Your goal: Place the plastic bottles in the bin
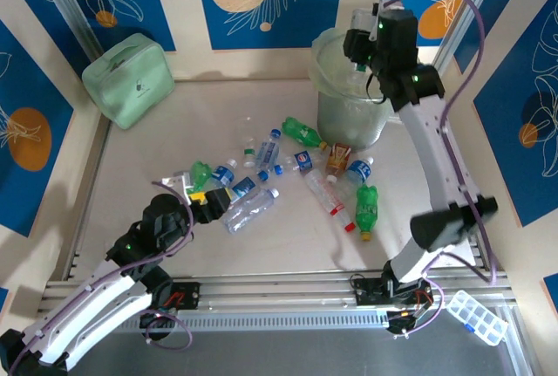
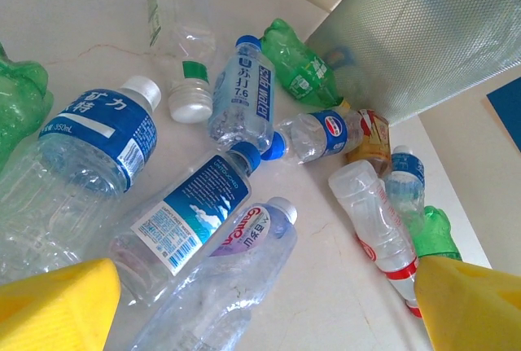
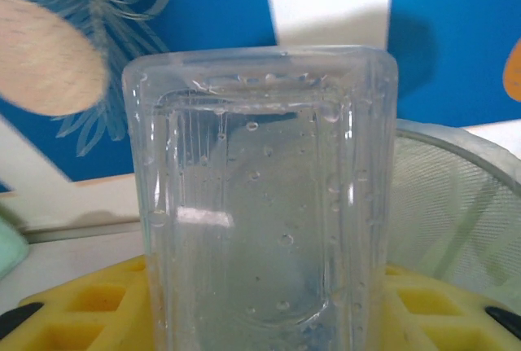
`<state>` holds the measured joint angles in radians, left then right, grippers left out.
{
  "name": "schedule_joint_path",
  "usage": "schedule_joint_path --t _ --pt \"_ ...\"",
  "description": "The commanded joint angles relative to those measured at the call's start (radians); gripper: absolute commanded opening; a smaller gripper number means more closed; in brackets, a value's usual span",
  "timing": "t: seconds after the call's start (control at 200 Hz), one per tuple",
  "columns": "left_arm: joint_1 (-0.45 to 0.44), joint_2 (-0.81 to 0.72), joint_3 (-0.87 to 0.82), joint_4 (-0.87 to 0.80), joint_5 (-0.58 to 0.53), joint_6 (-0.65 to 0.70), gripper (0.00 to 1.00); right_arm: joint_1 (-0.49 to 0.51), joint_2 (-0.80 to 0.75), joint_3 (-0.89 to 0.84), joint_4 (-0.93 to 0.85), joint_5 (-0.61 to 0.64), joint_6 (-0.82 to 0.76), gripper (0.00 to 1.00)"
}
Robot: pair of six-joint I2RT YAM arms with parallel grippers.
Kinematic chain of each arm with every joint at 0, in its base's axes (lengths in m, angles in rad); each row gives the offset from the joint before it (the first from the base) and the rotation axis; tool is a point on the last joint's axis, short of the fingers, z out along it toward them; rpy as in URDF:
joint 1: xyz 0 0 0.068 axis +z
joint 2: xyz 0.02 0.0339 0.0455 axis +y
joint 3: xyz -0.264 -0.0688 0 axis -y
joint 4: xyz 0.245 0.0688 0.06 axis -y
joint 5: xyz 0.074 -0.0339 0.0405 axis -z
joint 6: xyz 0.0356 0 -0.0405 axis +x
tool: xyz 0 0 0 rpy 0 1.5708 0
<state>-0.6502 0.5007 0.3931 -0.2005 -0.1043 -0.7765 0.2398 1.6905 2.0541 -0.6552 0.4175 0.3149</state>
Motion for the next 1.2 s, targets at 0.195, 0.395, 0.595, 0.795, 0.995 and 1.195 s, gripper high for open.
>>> schedule_joint_path --t 0.195,0.395,0.595,0.795,0.995,1.195 --pt "0.004 0.006 -0.012 0.033 0.021 0.012 0.93 -0.083 0.237 0.287 -0.188 -0.118 0.031 0.43" --pt "0.003 0.004 -0.014 0.041 0.029 0.009 0.93 -0.114 0.425 0.466 -0.441 -0.059 0.051 0.42" --pt "0.004 0.015 -0.016 0.049 0.039 0.003 0.92 -0.093 0.451 0.355 -0.435 -0.018 -0.006 0.43" --pt "0.003 0.016 -0.016 0.046 0.032 0.006 0.93 -0.094 0.541 0.392 -0.477 -0.001 -0.050 0.46" --pt "0.003 0.024 -0.016 0.046 0.022 0.011 0.93 -0.096 0.647 0.440 -0.503 0.094 -0.112 0.49" --pt "0.003 0.041 -0.014 0.050 0.018 0.015 0.92 -0.109 0.692 0.441 -0.488 0.078 -0.130 0.52"
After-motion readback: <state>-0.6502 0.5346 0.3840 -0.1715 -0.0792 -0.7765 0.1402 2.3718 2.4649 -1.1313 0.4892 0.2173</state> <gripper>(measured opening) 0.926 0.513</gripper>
